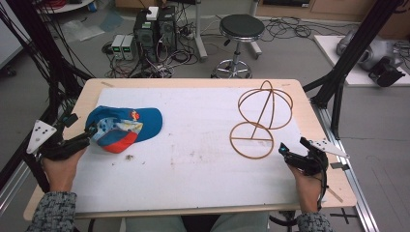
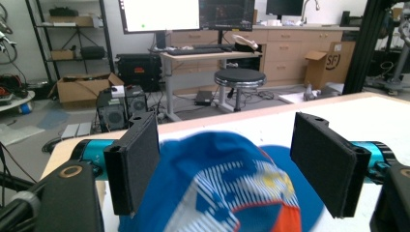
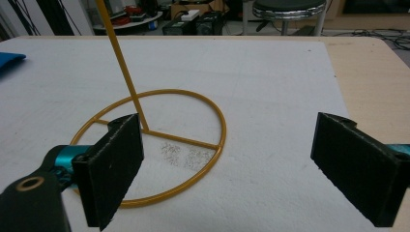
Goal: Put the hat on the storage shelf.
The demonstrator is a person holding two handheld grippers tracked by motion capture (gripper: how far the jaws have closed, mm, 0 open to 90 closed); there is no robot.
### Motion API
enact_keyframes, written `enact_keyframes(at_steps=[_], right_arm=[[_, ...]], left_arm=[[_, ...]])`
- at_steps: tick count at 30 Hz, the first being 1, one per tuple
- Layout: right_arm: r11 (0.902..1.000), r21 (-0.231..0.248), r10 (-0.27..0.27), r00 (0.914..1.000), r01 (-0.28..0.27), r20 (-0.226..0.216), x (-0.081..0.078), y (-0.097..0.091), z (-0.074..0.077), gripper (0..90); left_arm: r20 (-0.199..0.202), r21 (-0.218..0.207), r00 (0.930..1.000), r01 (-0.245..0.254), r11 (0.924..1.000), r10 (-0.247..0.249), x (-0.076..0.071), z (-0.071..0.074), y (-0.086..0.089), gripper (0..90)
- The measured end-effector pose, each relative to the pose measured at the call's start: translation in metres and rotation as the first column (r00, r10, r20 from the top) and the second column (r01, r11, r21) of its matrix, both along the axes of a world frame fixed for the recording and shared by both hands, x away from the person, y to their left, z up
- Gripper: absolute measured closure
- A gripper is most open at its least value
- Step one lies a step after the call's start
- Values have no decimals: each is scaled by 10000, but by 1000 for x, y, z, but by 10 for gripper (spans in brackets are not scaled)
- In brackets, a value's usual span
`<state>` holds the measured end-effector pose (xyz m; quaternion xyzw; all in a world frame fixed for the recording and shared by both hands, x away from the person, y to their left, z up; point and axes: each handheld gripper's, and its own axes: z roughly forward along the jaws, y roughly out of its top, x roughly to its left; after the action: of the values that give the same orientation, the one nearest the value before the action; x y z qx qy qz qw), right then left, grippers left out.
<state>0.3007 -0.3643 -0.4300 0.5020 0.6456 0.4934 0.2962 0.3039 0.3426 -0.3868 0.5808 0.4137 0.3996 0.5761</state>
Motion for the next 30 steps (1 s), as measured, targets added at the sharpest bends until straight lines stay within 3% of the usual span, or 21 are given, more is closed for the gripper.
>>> enact_keyframes(at_steps=[6, 13, 21, 27, 30], right_arm=[[10000, 13, -1, 10000, 1, 16, 0, -1, 0, 106], [10000, -34, 40, 10000, -40, -13, 2, 0, 0, 106], [10000, -7, 50, 10000, -50, -21, 0, 0, 0, 106], [10000, -23, 1, 10000, -1, -66, -3, -3, -1, 106], [10000, -42, -44, 10000, 44, -41, -4, -4, 0, 106]], left_arm=[[-13, -162, 9990, -448, 9989, 448, 22, -5, 2, 267], [98, -87, 9990, -441, 9990, 442, 41, 3, 2, 273], [-744, 22, 9963, -418, 9991, 419, 60, -8, 7, 278], [-989, 856, 9948, -142, 9962, 227, 67, -16, 1, 370], [-1025, 976, 9947, 16, 9952, 85, 68, -18, 0, 382]])
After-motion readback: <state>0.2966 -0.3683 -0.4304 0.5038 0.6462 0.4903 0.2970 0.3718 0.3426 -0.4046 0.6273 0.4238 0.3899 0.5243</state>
